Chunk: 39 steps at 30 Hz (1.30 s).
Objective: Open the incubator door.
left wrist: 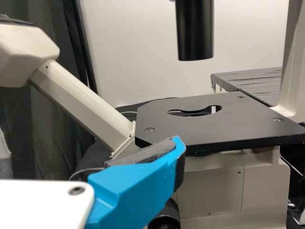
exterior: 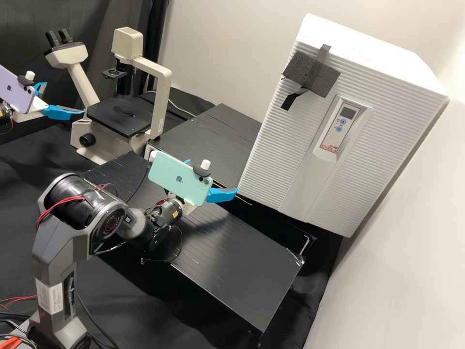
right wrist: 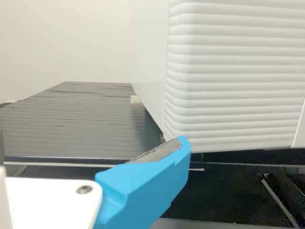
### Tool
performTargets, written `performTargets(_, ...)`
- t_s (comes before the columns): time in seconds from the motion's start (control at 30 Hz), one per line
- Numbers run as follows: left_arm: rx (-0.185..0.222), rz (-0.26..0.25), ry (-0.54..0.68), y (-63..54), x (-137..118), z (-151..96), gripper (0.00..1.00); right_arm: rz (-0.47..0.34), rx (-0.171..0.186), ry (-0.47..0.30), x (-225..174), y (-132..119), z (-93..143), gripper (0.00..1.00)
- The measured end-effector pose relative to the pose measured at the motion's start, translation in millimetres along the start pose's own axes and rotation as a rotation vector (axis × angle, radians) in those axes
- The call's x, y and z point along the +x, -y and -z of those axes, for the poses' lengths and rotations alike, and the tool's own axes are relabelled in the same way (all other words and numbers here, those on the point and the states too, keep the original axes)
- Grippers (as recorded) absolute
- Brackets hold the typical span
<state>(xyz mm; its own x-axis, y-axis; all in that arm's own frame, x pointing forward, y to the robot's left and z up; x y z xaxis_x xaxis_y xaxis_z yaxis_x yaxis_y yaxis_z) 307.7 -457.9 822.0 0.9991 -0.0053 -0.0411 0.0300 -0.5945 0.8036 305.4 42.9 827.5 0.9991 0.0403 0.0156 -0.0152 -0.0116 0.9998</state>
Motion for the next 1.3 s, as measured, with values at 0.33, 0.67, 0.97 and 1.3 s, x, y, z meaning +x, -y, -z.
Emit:
performTargets(0.33,0.000,0.000,0.000,0.0,0,0,1.00,-0.002,0.000,-0.002,0,0,1,1.00)
performTargets(0.67,0.000,0.000,0.000,0.0,0,0,1.00,-0.165,0.068,-0.031,-23,-48,9,1.00)
performTargets(0.97,0.000,0.000,0.000,0.0,0,0,1.00,-0.408,0.077,0.008,-25,-96,28,1.00)
performTargets(1.3,0.000,0.000,0.000,0.0,0,0,1.00,-0.480,0.067,0.014,-8,-129,74,1.00)
